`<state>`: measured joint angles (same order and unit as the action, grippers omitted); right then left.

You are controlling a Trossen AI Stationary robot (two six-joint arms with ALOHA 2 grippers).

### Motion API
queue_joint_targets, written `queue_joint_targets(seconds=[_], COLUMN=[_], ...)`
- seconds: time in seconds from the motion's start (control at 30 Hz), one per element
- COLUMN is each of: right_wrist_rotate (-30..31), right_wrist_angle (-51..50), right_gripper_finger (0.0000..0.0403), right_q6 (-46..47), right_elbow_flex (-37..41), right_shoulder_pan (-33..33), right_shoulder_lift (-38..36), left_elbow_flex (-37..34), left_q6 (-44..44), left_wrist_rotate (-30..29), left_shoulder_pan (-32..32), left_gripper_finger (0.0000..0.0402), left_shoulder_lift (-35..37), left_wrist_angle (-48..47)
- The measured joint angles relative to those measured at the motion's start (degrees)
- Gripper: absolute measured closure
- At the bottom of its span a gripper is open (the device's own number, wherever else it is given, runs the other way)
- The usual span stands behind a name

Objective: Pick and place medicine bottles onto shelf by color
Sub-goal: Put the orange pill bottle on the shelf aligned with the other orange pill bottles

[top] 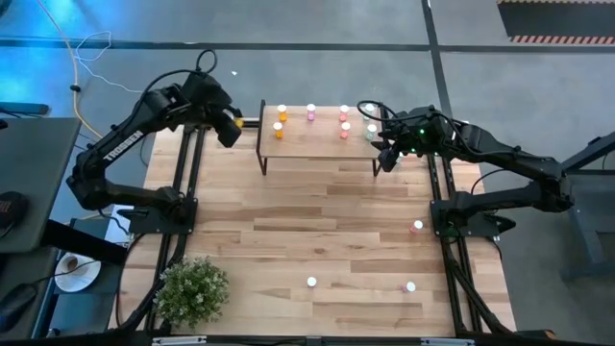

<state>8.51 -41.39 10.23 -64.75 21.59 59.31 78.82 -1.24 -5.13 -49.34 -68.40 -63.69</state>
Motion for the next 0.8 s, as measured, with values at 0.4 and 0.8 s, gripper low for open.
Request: queue_joint_targets(seconds=[0.4, 0.8], right_wrist_rotate=[0.04, 0.04], right_wrist_angle=[0.00, 0.02], right_gripper_finger=[0.0240, 0.0240], right_q6=[0.01, 0.02], right_elbow_flex=[0.00, 0.00], right_shoulder_pan=[-0.01, -0.01], right_shoulder_lift=[0.00, 0.00], left_elbow_flex=[7.13, 16.24], left_q6=[2.57, 0.38], left_wrist_rotate=[0.03, -0.06], left_shoulder_pan=[10.28, 14.32], left_gripper_finger=[0.0282, 0.0282], left_shoulder_lift=[-1.63, -11.01], left_wrist_angle=[0.05, -3.24])
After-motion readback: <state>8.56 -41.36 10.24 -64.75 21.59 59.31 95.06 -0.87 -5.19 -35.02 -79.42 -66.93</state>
